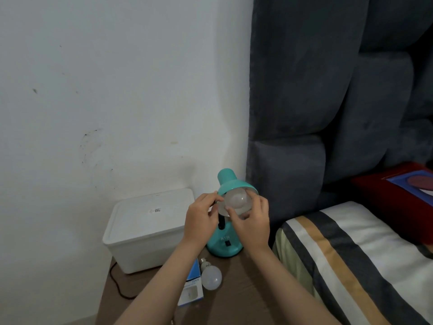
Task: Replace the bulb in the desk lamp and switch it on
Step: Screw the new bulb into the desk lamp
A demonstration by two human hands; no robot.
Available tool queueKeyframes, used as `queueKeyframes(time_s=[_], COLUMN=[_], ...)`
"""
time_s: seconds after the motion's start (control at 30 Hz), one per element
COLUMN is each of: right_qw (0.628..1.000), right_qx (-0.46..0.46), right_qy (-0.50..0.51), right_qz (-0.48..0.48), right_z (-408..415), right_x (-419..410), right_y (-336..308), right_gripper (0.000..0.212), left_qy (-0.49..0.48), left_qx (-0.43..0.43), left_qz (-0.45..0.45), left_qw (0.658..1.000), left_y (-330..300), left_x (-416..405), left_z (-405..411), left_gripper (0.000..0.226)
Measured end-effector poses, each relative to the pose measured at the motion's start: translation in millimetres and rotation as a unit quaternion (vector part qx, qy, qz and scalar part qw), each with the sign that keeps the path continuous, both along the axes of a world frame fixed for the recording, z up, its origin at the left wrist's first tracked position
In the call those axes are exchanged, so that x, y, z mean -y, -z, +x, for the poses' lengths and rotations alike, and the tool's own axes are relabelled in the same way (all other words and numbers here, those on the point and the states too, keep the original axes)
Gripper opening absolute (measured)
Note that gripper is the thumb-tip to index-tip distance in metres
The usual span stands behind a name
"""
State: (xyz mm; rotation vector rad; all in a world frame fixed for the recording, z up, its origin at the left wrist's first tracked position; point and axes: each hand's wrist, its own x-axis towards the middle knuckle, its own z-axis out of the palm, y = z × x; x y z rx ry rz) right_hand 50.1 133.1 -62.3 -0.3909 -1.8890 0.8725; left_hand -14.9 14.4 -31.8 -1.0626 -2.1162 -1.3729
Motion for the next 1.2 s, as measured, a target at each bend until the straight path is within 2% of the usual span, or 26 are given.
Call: queueKeyframes(time_s=[0.1, 0.3, 0.43, 0.53, 0.77, 0.93, 1.2], right_qw=[1.000, 0.999, 1.000, 0.999, 1.000, 0.999, 0.998], right_qx=[0.010, 0.001, -0.003, -0.011, 0.003, -0.020, -0.026], right_qy=[-0.015, -0.005, -0.010, -0.015, 0.004, -0.023, 0.006], right_qz=[0.024, -0.043, -0.006, 0.035, -0.030, 0.035, -0.062], right_z=[1.0, -1.8, -0.5, -0.4, -0.9, -2.7, -6.9], right_x=[-1.7, -1.6, -0.2, -0.8, 3.7, 1.1, 9.5], right_y=[1.6, -1.0, 2.3, 6.2, 4.8, 4.3, 0.2], right_gripper=[0.053, 0.056, 0.062, 0.055, 0.055, 0.051, 0.048], left_qy=[0.003, 0.007, 0.003, 0.003, 0.004, 0.005, 0.004], left_qx=[0.002, 0.004, -0.002, 0.001, 0.007, 0.008, -0.001], left_qz=[-0.001, 0.002, 0.002, 0.002, 0.002, 0.002, -0.001], left_qw=[1.000, 1.000, 1.000, 1.000, 1.000, 1.000, 1.000], left_y=[-0.2, 0.7, 1.4, 0.5, 0.7, -0.7, -2.1], left_x=[0.2, 0.1, 0.3, 0.0, -0.3, 0.2, -1.2], left_z=[0.3, -0.6, -1.4, -0.4, -0.6, 0.8, 2.5], left_gripper=[0.026, 0.030, 0.027, 0.025, 0.027, 0.025, 0.026])
